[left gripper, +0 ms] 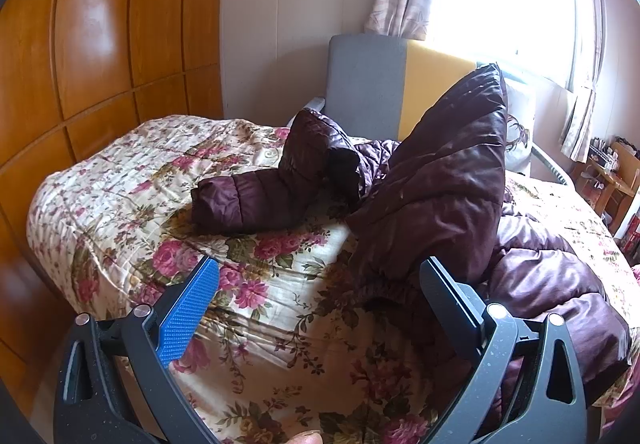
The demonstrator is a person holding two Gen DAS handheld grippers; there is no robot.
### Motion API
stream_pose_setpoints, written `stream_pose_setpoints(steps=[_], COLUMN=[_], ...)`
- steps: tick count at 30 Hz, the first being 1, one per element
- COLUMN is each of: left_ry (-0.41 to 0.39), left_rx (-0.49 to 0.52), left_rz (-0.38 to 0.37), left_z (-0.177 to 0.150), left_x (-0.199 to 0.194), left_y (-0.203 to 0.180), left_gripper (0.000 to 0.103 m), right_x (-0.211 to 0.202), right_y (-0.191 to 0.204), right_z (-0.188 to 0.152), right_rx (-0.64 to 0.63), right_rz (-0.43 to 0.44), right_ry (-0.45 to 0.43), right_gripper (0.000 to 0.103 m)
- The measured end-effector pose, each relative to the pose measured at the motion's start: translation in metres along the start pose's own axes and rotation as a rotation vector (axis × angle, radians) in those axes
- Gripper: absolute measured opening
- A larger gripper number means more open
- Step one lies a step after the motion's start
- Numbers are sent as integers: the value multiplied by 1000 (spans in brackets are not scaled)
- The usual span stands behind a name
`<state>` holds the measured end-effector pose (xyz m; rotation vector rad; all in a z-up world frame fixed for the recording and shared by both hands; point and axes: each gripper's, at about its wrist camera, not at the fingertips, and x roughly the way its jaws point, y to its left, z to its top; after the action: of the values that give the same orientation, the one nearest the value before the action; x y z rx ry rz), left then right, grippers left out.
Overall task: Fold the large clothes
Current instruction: 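Approach the maroon puffer jacket on the bed with both grippers open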
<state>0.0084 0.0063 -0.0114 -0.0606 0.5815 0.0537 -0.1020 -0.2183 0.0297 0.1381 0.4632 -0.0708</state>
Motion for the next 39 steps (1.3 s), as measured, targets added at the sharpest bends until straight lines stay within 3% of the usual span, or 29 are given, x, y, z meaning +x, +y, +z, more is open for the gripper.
stream_pose_setpoints(steps=[39], left_ry=[16], left_rx=[-5], left_rz=[11], left_z=[6], left_x=[7], left_y=[0], left_gripper=[99], right_x=[15], right_y=[19], right_z=[26], right_rx=[-40], right_rz=[129], right_ry=[-4], right_gripper=[101])
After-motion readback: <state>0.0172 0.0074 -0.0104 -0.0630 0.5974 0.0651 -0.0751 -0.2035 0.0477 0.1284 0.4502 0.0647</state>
